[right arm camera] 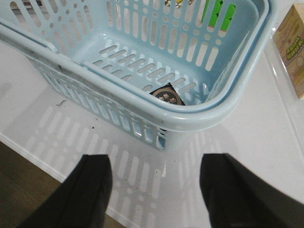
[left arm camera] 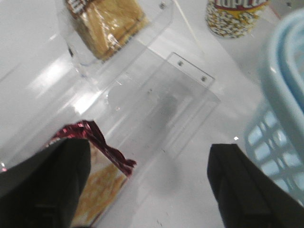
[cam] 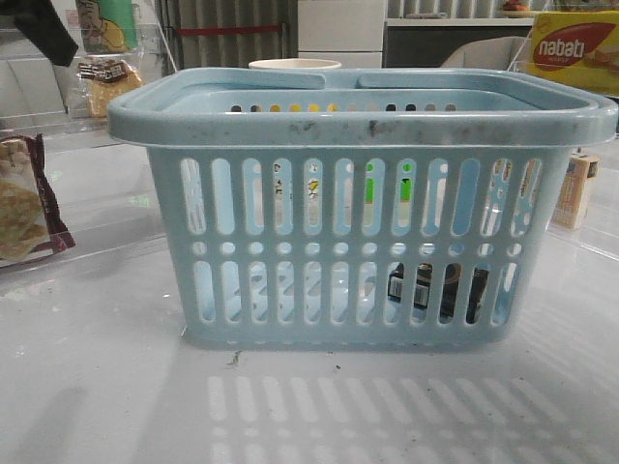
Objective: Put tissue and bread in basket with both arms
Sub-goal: 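Withdraw the right gripper and reach the left gripper to the bread bun, then grasp the packaged bread bun with the left gripper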
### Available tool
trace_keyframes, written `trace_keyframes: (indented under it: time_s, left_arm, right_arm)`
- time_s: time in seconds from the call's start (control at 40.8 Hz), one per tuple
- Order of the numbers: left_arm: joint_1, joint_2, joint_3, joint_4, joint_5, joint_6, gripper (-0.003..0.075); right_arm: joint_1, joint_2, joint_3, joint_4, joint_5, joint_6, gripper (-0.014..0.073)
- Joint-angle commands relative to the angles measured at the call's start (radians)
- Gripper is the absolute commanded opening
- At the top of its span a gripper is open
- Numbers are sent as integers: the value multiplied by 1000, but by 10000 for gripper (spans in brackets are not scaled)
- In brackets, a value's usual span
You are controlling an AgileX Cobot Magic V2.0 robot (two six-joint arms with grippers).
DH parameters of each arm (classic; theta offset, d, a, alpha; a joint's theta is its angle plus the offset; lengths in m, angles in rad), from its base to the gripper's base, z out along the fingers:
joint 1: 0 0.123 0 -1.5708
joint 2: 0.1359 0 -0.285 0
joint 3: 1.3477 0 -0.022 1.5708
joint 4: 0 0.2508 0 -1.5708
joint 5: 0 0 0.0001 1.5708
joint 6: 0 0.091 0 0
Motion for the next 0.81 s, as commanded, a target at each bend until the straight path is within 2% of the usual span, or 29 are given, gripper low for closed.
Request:
trace_keyframes:
  time_s: [0.0, 0.294, 0.54, 0.589, 0.785]
  left_arm:
    - [32, 78, -143, -18, -71, -9, 561]
    - [75, 331, -416, -52, -86, -9, 560]
    - [75, 457, -512, -110, -181, -9, 555]
    - [75, 467, -514, -116, -196, -9, 529]
    - [75, 474, -514, -117, -213, -9, 286]
  right_arm:
    - [-2, -6, -26, -2, -63, -8, 517]
    - [-2, -6, -26, -2, -63, -8, 517]
    - [-2, -6, -26, -2, -62, -8, 517]
    - [-2, -6, -26, -2, -62, -8, 517]
    - [-2, -6, -26, -2, -61, -8, 517]
